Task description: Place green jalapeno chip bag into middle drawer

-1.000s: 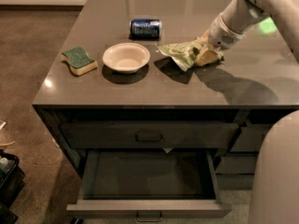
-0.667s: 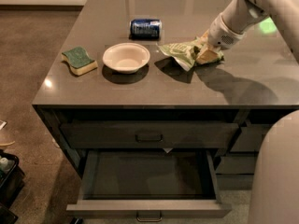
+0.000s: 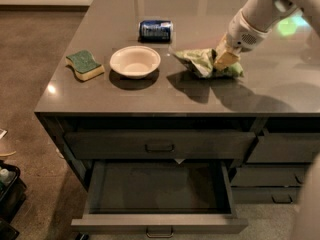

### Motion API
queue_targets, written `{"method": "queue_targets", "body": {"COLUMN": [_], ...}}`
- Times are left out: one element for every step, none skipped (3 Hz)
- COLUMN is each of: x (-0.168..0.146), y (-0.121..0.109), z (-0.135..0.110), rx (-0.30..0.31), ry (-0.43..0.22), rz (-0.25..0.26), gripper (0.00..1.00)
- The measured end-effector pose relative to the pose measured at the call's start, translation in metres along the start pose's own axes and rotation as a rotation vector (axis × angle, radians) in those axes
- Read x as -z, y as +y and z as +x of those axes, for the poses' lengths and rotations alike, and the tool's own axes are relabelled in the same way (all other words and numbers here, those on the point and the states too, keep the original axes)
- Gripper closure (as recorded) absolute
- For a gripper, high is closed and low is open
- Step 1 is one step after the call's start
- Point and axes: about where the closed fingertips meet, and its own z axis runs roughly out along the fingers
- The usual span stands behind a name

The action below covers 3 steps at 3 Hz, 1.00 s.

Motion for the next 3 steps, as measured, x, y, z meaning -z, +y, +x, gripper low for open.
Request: {"method": "queue_targets", "body": {"x": [0.046,0.076,0.073], "y": [0.053,0.108,0.151], "z": [-0.005,0.002,0.03], "rx": [-0.076,-0.16,-0.258], "ry": [0.051,0.087,0.075], "rz": [0.046,0.097,0.102], "gripper": [1.0,1.0,1.0]}}
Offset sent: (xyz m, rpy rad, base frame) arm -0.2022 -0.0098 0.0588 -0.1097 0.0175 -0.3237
